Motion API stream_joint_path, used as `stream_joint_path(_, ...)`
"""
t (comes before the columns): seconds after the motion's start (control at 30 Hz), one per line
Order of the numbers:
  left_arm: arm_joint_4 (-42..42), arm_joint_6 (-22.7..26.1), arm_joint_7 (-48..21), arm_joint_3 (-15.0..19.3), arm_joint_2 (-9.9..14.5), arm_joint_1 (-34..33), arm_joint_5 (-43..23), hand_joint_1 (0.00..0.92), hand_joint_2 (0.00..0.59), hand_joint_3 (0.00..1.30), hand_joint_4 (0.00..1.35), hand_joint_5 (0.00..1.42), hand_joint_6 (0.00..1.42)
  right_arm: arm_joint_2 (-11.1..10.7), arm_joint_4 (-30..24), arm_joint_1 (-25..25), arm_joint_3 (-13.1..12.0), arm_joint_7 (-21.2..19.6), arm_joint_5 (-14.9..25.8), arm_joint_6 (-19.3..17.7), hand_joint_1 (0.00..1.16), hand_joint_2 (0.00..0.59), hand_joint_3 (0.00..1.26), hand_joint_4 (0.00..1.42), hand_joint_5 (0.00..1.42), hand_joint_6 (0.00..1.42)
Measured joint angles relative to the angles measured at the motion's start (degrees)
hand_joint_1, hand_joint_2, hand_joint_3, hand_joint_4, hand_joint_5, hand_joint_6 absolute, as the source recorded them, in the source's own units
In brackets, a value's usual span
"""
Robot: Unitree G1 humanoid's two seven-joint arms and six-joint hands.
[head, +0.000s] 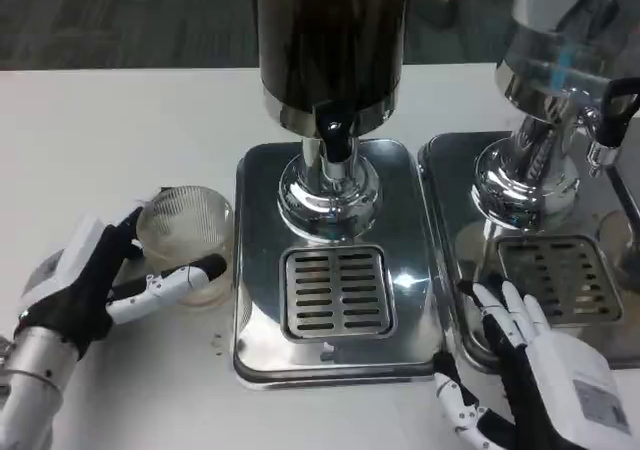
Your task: Grasp the cup under the faucet to collect the drink, then remove the cup.
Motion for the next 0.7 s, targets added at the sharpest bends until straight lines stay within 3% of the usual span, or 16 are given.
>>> stream_joint_path(0.3,-5.38,7.47,4.06,-1.96,-1.48,0.96,4.61,0.195,0.014,0.25,0.29,0.37,0.43,0.47,0.04,0.09,0.29,-0.28,0.00,0.00,0.36,0.473,0.14,0.00,0.00,0.21)
stream_joint_path(0.5,-7.03,9.47,6.71,-2.76,-2.06,1.74,6.67,0.223,0.038,0.30,0.37,0.47,0.57,0.56,0.05,0.17,0.42,-0.41,0.12,0.00,0.36,0.473,0.15,0.00,0.00,0.22)
stream_joint_path(0.7,-7.80,10.61,9.17,-2.91,-2.96,2.37,6.73,0.252,0.063,0.41,0.50,0.64,0.83,0.58,0.05,0.39,0.41,-0.46,0.27,-0.02,0.37,0.473,0.16,0.00,0.00,0.22)
